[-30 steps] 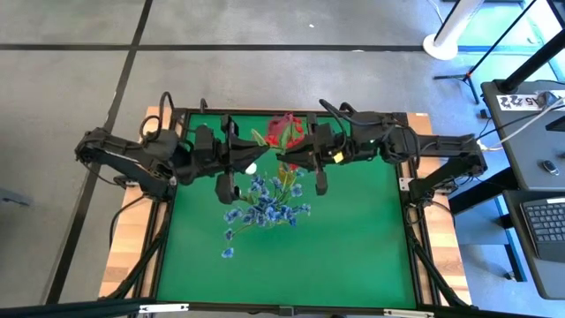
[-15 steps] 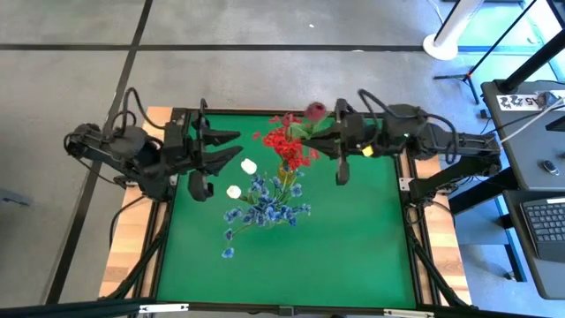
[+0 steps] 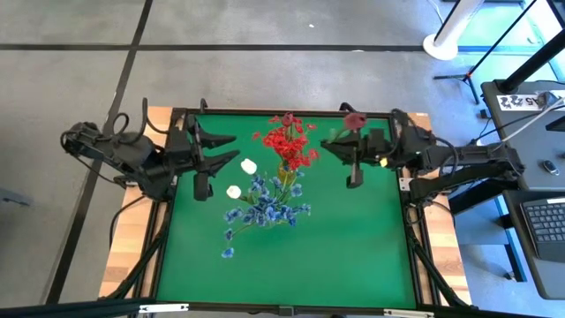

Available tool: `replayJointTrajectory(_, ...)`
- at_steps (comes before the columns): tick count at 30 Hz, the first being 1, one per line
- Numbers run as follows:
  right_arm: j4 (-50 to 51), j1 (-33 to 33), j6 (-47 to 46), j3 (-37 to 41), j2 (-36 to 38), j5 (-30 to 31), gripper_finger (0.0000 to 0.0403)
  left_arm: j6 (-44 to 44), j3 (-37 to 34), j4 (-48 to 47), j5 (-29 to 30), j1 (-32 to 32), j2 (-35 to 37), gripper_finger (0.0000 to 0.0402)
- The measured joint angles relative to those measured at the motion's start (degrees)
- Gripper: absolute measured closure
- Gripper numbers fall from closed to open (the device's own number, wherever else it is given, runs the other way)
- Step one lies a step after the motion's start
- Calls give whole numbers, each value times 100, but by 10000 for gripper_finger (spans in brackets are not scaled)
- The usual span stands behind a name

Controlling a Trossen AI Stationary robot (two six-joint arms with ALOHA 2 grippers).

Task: Sort flowers into vase by color
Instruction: Put the red flower into the yellow flower vase

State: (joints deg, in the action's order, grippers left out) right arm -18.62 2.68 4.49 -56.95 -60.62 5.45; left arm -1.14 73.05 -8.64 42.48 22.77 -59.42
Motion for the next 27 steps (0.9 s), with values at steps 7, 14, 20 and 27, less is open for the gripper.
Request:
replayJointTrajectory(7,-860,-328,-13,949,645,20,402,124,-951,423,68,-93,705,246)
replayJointTrajectory(14,-902,-671,16,1435,645,148,403,526,-2147,1253,63,-249,1495,247)
replayJointTrajectory(20,-2046,-1067,-301,2151,504,-234,403,664,-2952,2004,50,-340,1760,247)
replayJointTrajectory(27,-4116,-1382,-778,2916,-175,-810,403,698,-3269,2262,48,-370,1697,247)
